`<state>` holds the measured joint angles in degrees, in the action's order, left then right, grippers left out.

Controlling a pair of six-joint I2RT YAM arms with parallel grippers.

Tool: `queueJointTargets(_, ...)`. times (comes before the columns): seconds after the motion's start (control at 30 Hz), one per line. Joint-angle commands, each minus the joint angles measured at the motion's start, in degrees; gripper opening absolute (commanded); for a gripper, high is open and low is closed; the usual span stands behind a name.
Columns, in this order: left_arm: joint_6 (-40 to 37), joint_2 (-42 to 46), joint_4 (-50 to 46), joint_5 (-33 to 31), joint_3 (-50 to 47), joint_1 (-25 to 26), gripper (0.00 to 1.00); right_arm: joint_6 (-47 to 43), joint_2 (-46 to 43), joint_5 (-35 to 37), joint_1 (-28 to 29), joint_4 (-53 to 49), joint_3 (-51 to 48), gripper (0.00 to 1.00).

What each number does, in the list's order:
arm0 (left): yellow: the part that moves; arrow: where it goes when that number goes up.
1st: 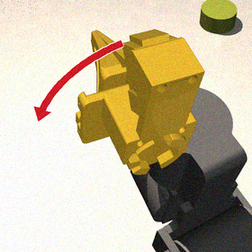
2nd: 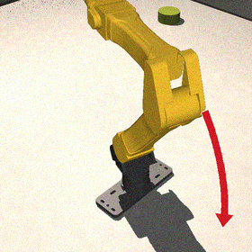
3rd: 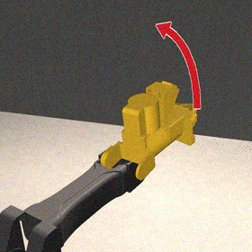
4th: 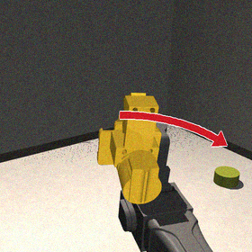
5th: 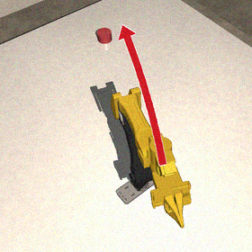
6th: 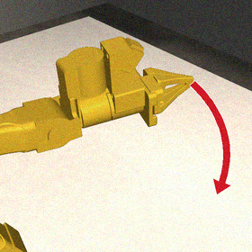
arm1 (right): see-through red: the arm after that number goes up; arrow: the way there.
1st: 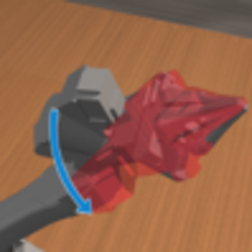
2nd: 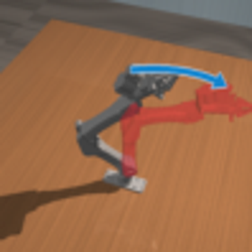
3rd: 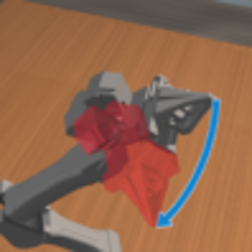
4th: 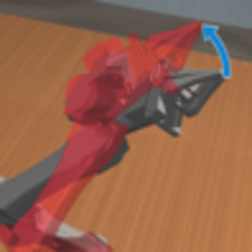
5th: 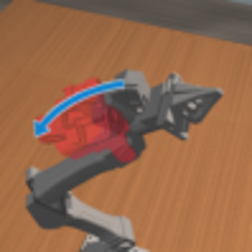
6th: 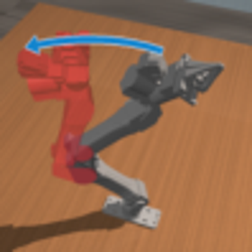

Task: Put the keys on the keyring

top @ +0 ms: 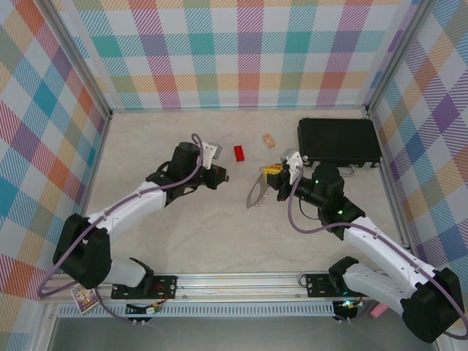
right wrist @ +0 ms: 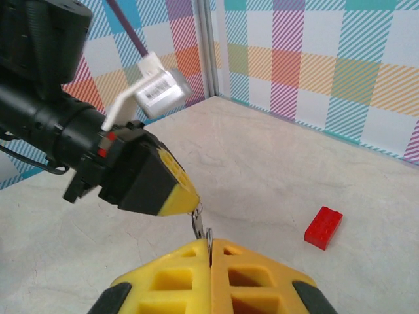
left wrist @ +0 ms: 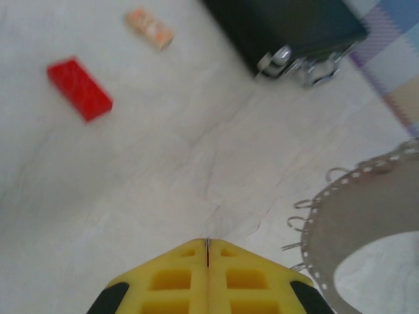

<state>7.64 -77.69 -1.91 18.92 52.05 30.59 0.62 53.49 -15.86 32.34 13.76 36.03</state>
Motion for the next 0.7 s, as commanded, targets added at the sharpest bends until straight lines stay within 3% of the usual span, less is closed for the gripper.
queueJointTargets(0.0,-3.1,3.4,14.1,3.9,-3.4,0.3,0.00,0.1,-0.9,-2.3,0.0,2.9,1.5,0.00)
queueJointTargets(0.2,-3.2,5.4,33.2,10.2,-9.0,0.3,0.00,0.4,-0.5,-6.6,-0.8,3.7,3.3,0.00)
queueJointTargets(0.43,-2.2,1.9,57.2,21.0,-13.0,0.2,0.00,-1.8,0.3,-12.5,-1.1,3.6,5.6,0.00)
queueJointTargets(0.67,0.7,-1.5,66.4,28.8,-13.2,0.1,0.00,-3.9,3.1,-17.1,-1.1,0.3,8.8,0.00)
